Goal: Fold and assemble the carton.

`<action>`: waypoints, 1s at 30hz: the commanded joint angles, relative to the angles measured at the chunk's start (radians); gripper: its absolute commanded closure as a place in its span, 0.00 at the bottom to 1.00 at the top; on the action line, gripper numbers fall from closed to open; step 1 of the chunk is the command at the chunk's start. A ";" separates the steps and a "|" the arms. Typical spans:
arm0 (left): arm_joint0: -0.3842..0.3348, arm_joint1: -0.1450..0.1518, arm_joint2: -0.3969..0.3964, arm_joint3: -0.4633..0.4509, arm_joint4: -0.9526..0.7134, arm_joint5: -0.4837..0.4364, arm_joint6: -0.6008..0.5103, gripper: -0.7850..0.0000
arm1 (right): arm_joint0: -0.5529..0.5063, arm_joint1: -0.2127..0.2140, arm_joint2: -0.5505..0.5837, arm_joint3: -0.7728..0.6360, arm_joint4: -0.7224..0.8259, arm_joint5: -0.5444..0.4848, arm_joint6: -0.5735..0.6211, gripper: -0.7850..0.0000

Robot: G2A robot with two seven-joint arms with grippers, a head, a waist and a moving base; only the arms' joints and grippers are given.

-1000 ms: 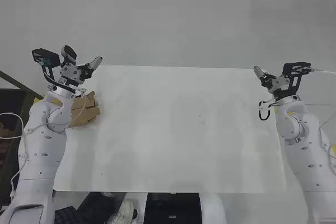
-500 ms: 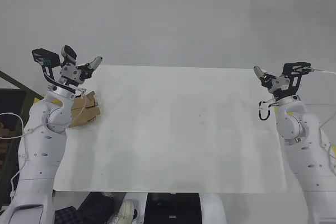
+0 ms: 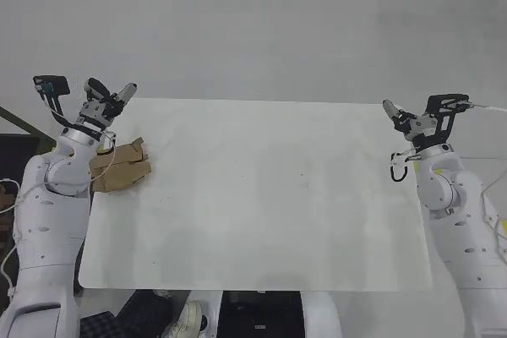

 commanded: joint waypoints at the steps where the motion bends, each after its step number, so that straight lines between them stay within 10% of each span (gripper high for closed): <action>1: -0.011 0.007 -0.034 0.027 -0.124 -0.011 -0.127 0.00 | 0.000 0.000 0.000 0.000 0.000 0.000 0.000 0.00; 16: 0.002 0.055 -0.182 0.212 -0.706 -0.069 -0.709 0.00 | 0.000 0.000 0.000 0.000 0.000 0.000 0.000 0.00; 30: 0.016 0.063 -0.200 0.246 -0.763 -0.079 -0.756 0.00 | 0.000 0.000 0.000 0.000 0.000 0.000 0.000 0.00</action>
